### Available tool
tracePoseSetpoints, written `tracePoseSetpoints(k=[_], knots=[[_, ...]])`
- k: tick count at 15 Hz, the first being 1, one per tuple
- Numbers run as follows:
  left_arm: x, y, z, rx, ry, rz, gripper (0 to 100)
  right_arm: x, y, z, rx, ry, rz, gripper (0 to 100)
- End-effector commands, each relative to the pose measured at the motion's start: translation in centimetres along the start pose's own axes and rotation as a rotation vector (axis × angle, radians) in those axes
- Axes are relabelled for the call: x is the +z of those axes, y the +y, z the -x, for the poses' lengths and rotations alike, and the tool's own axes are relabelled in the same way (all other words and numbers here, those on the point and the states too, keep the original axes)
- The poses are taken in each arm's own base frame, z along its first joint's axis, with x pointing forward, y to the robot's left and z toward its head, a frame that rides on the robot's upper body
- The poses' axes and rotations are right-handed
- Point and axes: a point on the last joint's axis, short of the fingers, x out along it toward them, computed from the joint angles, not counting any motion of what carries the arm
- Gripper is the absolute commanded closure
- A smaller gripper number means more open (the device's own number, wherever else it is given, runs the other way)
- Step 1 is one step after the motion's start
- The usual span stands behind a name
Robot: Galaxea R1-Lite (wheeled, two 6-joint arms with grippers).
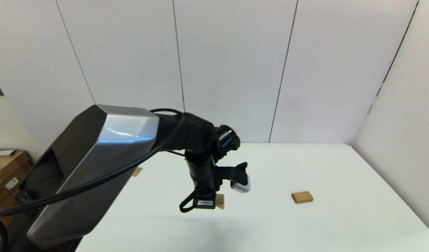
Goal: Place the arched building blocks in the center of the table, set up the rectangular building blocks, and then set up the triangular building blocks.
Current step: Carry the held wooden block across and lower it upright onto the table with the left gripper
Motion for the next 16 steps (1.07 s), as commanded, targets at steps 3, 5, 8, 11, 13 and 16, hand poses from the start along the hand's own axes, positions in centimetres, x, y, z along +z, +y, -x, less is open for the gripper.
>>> tracePoseSetpoints(k=[3,5,8,11,13,16], knots=[[1.9,0.7,-5.3,-0.002,-0.004,-0.020,100,0.0,0.0,0.0,0.001,0.000,0.000,0],[2.0,0.9,-6.1,0.011,-0.012,-0.003,100,0.0,0.0,0.0,0.001,0.000,0.000,0],[2.3,1.4,-6.9,0.044,-0.032,0.003,100,0.0,0.0,0.0,0.001,0.000,0.000,0],[2.3,1.4,-7.0,0.049,-0.034,0.002,100,0.0,0.0,0.0,0.001,0.000,0.000,0],[2.3,1.4,-7.2,0.044,-0.030,0.002,100,0.0,0.0,0.0,0.001,0.000,0.000,0],[2.2,1.3,-7.9,0.036,-0.020,-0.002,100,0.0,0.0,0.0,0.001,0.000,0.000,0]])
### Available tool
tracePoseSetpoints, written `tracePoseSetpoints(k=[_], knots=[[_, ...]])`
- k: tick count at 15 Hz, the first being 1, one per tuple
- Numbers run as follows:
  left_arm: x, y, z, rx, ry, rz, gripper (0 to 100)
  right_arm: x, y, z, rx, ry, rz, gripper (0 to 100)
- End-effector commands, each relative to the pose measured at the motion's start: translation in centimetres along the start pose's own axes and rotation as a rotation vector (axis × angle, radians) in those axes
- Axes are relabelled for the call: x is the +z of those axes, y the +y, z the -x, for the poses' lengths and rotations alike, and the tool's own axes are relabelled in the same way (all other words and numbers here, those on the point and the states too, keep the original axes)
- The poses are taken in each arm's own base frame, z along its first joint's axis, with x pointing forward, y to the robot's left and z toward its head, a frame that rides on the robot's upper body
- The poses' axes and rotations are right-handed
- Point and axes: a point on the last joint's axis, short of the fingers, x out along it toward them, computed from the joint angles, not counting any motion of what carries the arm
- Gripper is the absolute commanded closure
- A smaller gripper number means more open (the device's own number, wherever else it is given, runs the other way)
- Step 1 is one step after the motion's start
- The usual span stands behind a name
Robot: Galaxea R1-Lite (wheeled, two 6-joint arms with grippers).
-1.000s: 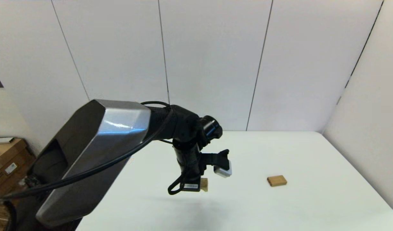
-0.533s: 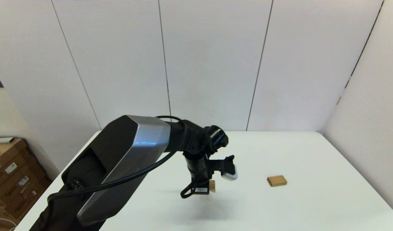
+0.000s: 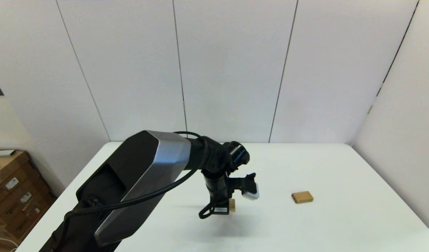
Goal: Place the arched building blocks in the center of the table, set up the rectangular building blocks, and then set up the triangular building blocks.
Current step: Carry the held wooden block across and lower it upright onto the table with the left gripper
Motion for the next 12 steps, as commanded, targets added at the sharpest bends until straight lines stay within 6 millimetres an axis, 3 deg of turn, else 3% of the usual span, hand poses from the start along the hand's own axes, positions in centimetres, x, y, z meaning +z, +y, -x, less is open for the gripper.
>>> tracePoseSetpoints(k=[1,12], knots=[[-0.15,-0.07,-0.52,-0.009,0.013,-0.007,100,0.00,0.00,0.00,0.001,0.000,0.002,0],[-0.58,-0.17,-0.92,0.004,0.084,-0.009,100,0.00,0.00,0.00,0.001,0.000,0.000,0]])
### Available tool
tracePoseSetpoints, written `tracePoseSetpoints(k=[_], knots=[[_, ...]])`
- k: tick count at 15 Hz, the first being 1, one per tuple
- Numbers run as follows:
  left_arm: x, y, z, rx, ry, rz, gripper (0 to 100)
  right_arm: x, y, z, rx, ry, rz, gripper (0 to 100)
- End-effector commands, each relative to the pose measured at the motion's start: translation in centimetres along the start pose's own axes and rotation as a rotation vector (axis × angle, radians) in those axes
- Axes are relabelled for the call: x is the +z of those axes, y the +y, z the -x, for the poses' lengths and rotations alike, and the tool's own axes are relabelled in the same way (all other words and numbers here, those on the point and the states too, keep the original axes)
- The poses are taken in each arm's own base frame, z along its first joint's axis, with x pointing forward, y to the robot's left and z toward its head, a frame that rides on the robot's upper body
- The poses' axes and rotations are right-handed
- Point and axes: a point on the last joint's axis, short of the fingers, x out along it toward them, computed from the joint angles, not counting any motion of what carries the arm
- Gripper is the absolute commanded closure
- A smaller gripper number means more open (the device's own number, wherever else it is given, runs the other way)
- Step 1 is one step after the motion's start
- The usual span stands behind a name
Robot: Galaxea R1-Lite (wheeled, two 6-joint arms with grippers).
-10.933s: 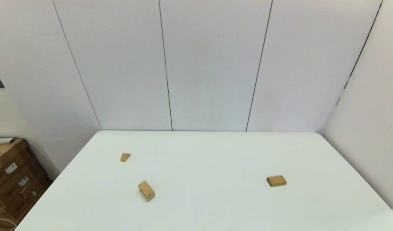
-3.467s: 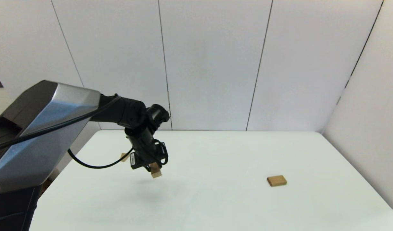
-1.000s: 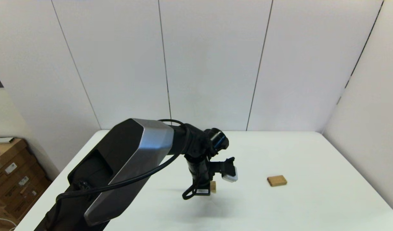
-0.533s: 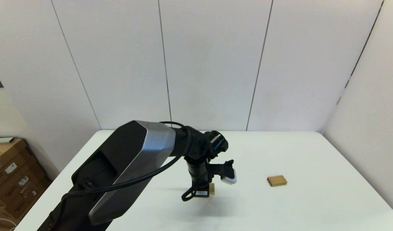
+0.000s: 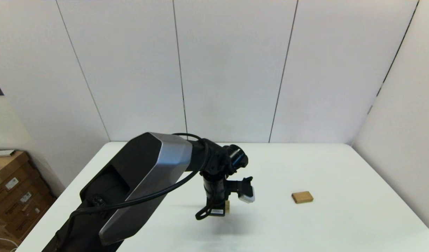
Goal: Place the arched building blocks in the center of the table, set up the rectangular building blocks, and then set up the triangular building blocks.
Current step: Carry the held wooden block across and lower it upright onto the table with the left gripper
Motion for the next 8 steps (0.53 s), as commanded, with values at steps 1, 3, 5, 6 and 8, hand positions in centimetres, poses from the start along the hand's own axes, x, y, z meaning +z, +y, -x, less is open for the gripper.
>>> tracePoseSetpoints(k=[1,3,5,6,8], knots=[[-0.02,-0.06,-0.07,-0.004,0.005,-0.005,100,0.00,0.00,0.00,0.001,0.000,0.000,0],[-0.04,-0.09,-0.07,-0.006,0.007,-0.007,100,0.00,0.00,0.00,0.001,0.000,0.002,0],[-0.04,-0.10,-0.14,-0.009,0.007,-0.007,100,0.00,0.00,0.00,0.001,0.000,0.000,0],[-0.05,-0.12,-0.14,-0.011,0.007,-0.007,100,0.00,0.00,0.00,0.001,0.000,0.000,0],[-0.13,-0.22,-0.14,-0.021,0.013,-0.008,100,0.00,0.00,0.00,0.001,0.000,0.000,0]])
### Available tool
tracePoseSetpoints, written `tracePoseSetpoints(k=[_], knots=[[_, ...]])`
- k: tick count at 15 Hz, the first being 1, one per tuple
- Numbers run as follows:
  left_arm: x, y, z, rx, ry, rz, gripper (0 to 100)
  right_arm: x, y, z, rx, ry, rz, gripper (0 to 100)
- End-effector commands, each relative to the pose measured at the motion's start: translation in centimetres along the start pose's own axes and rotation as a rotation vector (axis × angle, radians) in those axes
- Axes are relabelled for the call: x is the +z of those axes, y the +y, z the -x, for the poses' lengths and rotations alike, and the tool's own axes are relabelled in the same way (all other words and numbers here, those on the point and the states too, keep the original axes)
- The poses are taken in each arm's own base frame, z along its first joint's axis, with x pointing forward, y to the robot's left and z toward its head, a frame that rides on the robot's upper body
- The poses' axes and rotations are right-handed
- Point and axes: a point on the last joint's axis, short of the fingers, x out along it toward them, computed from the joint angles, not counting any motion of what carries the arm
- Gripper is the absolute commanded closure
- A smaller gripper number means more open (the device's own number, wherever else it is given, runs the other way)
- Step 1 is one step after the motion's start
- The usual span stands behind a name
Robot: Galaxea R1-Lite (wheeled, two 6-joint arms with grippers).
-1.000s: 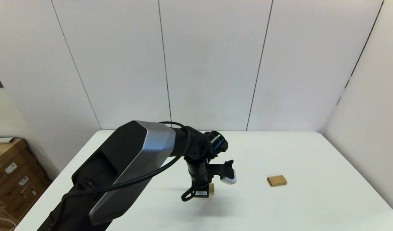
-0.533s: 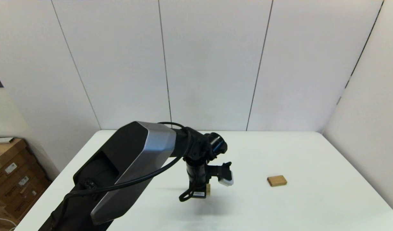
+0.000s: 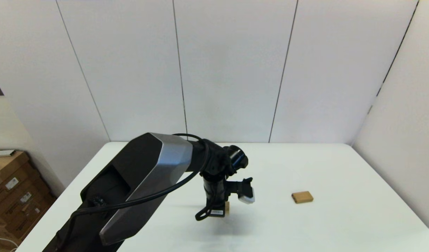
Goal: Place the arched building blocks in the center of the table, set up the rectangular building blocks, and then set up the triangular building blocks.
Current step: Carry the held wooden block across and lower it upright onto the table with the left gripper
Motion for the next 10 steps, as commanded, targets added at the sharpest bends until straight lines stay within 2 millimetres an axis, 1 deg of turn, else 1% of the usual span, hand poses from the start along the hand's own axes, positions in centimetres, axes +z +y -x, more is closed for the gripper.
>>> tracePoseSetpoints(k=[1,10], knots=[[-0.15,-0.17,0.06,-0.019,0.011,-0.007,100,0.00,0.00,0.00,0.001,0.000,0.000,0],[-0.17,-0.21,-0.22,-0.022,0.018,-0.007,100,0.00,0.00,0.00,0.001,0.000,0.000,0]])
